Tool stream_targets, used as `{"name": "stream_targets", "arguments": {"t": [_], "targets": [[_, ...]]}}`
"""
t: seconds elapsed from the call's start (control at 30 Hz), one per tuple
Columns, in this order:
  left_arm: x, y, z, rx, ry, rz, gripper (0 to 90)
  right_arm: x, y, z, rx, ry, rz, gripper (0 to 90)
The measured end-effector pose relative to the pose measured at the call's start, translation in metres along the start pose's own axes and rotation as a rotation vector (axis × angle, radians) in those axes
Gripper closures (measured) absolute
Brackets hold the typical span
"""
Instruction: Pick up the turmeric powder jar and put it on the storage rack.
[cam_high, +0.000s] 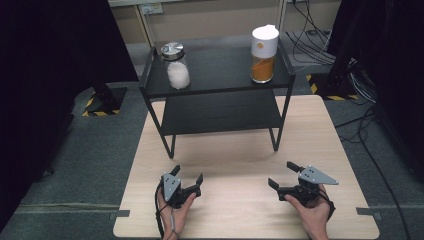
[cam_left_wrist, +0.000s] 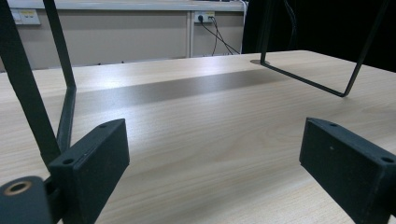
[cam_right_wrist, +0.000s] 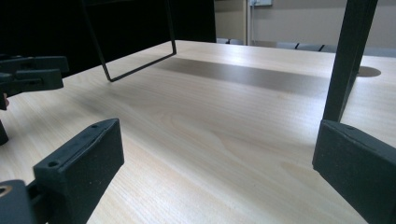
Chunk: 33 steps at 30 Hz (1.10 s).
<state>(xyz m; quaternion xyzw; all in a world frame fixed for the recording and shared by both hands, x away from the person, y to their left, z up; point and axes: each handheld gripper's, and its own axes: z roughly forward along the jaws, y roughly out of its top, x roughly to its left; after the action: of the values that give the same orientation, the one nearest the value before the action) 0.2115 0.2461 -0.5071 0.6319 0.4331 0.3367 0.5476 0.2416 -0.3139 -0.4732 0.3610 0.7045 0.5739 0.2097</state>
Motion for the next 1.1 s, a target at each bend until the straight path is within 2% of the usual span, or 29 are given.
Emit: {"name": "stream_targets", "arguments": {"t": [0.57,1.1], "targets": [[0.0,0.0,0.0,-0.001,-0.001,0.0,7.8,0.0,-0.009,0.002,0.044,0.01,0.009,2.9],[0.0,0.0,0.0,-0.002,-0.002,0.002,7.7,0.005,-0.01,0.001,0.041,0.009,-0.018,3.7]]}}
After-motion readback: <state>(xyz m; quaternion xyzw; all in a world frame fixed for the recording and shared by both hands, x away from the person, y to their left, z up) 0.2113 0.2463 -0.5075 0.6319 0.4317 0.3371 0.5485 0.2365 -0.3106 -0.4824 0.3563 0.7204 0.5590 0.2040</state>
